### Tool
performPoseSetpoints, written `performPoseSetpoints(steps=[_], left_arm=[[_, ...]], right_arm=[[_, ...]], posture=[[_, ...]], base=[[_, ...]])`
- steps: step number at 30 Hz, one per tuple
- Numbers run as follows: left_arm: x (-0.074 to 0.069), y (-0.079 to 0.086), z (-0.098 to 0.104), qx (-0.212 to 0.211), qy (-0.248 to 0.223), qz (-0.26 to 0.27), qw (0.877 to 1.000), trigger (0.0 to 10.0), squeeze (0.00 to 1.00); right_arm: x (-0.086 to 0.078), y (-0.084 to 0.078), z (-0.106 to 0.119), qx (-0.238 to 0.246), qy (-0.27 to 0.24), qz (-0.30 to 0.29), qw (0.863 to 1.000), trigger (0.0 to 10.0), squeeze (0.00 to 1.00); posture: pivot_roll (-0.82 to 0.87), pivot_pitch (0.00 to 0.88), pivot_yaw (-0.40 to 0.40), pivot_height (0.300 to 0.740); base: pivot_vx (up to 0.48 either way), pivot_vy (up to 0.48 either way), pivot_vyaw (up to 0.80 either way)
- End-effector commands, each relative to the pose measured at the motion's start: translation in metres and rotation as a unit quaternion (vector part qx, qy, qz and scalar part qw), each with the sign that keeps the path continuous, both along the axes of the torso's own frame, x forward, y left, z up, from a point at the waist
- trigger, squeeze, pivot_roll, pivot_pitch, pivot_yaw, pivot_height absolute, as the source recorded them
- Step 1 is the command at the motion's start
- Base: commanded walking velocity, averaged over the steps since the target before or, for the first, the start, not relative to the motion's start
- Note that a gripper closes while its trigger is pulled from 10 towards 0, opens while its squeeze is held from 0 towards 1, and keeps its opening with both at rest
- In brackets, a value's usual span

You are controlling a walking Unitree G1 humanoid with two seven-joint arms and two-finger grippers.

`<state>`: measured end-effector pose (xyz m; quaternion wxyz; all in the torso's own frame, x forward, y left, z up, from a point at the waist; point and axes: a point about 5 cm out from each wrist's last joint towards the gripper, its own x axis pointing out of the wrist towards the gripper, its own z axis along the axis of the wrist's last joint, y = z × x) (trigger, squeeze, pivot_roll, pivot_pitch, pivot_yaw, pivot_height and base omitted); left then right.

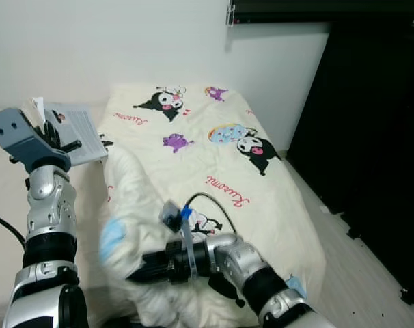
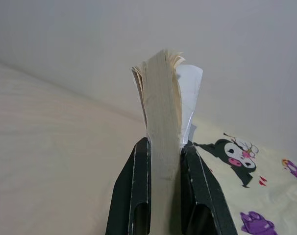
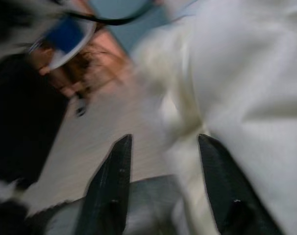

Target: Clean up the room

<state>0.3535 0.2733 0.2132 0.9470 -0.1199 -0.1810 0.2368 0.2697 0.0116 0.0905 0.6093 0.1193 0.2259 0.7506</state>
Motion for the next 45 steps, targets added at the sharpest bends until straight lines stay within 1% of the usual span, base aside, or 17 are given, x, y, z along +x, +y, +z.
performPoseSetpoints(steps=[1, 13, 16, 18, 19, 21, 22, 24, 28, 30, 33, 34, 35, 37, 39, 42, 45], left_arm=[[0.003, -0.006, 0.012, 0.004, -0.019, -0.010, 1.000, 0.0, 0.00], [0.000, 0.000, 0.017, 0.029, -0.019, 0.015, 0.999, 0.0, 0.00], [-0.006, 0.011, 0.031, 0.133, 0.000, 0.071, 0.989, 0.0, 0.00], [-0.009, 0.017, 0.042, 0.247, 0.027, 0.119, 0.961, 0.0, 0.00], [-0.012, 0.020, 0.051, 0.335, 0.049, 0.155, 0.928, 0.0, 0.00], [-0.012, 0.020, 0.051, 0.335, 0.049, 0.155, 0.928, 0.0, 0.00], [-0.014, 0.022, 0.056, 0.393, 0.062, 0.181, 0.899, 0.0, 0.00], [-0.017, 0.026, 0.068, 0.472, 0.083, 0.229, 0.847, 0.0, 0.00], [-0.018, 0.023, 0.078, 0.487, 0.077, 0.235, 0.838, 0.0, 0.00], [-0.018, 0.020, 0.080, 0.479, 0.068, 0.227, 0.845, 0.0, 0.00], [-0.012, 0.012, 0.075, 0.396, 0.041, 0.165, 0.902, 0.4, 0.00], [-0.006, 0.008, 0.068, 0.296, 0.018, 0.102, 0.950, 0.5, 0.00], [-0.006, 0.008, 0.068, 0.296, 0.018, 0.102, 0.950, 0.5, 0.00], [0.007, -0.007, 0.048, 0.061, -0.031, -0.061, 0.996, 3.3, 0.00], [0.010, -0.013, 0.043, -0.007, -0.050, -0.113, 0.992, 3.3, 0.00], [0.012, -0.030, 0.031, -0.061, -0.061, -0.263, 0.961, 10.0, 0.00], [0.006, -0.035, 0.025, -0.037, -0.062, -0.356, 0.932, 10.0, 0.00]], right_arm=[[-0.011, 0.011, 0.008, 0.038, 0.011, 0.045, 0.998, 10.0, 1.00], [0.013, -0.022, 0.019, 0.069, -0.007, -0.068, 0.995, 10.0, 1.00], [0.024, -0.042, 0.022, 0.074, -0.011, -0.129, 0.989, 10.0, 1.00], [0.032, -0.058, 0.024, 0.079, -0.011, -0.171, 0.982, 10.0, 1.00], [0.037, -0.067, 0.025, 0.080, -0.012, -0.201, 0.976, 10.0, 0.62], [0.037, -0.067, 0.025, 0.080, -0.012, -0.201, 0.976, 10.0, 0.62], [0.041, -0.074, 0.026, 0.081, -0.012, -0.222, 0.972, 10.0, 0.62], [0.047, -0.089, 0.027, 0.081, -0.014, -0.271, 0.959, 10.0, 0.00], [0.054, -0.099, 0.026, 0.075, -0.013, -0.322, 0.944, 10.0, 0.00], [0.058, -0.102, 0.025, 0.073, -0.009, -0.344, 0.936, 10.0, 0.00], [0.064, -0.106, 0.023, 0.066, -0.005, -0.389, 0.919, 10.0, 0.00], [0.069, -0.110, 0.024, 0.070, -0.002, -0.417, 0.906, 10.0, 0.00], [0.069, -0.110, 0.024, 0.070, -0.002, -0.417, 0.906, 10.0, 0.00], [0.077, -0.123, 0.035, 0.117, 0.006, -0.464, 0.878, 10.0, 0.00], [0.079, -0.128, 0.040, 0.137, 0.007, -0.476, 0.869, 10.0, 0.00], [0.080, -0.146, 0.060, 0.219, 0.007, -0.483, 0.848, 10.0, 0.00], [0.073, -0.161, 0.078, 0.279, -0.018, -0.459, 0.843, 10.0, 0.00]], posture=[[-0.07, 0.000, -0.044, 0.496], [-0.09, 0.000, -0.037, 0.496], [-0.09, 0.000, -0.036, 0.496], [-0.09, 0.000, -0.034, 0.496], [-0.09, 0.000, -0.034, 0.496], [-0.09, 0.000, -0.034, 0.496], [-0.09, 0.000, -0.034, 0.496], [-0.10, 0.000, -0.031, 0.496], [-0.10, 0.000, -0.028, 0.496], [-0.10, 0.000, -0.028, 0.496], [-0.10, 0.000, -0.027, 0.496], [-0.10, 0.000, -0.028, 0.496], [-0.10, 0.000, -0.028, 0.496], [-0.10, 0.000, -0.021, 0.496], [-0.10, 0.000, -0.021, 0.496], [-0.11, 0.000, -0.013, 0.496], [-0.11, 0.000, -0.009, 0.496]], base=[[0.000, 0.000, 0.00], [0.000, 0.000, 0.00], [0.000, 0.000, 0.00], [0.000, 0.000, 0.00], [0.000, 0.000, 0.00], [0.000, 0.000, 0.00], [0.000, 0.000, 0.00], [0.000, 0.000, 0.00], [0.000, 0.000, 0.00], [0.000, 0.000, 0.00], [0.000, 0.000, 0.00], [0.000, 0.000, 0.00], [0.000, 0.000, 0.00], [0.000, 0.000, 0.00], [0.000, 0.000, 0.00], [0.000, 0.000, 0.00], [0.000, 0.000, 0.00]])
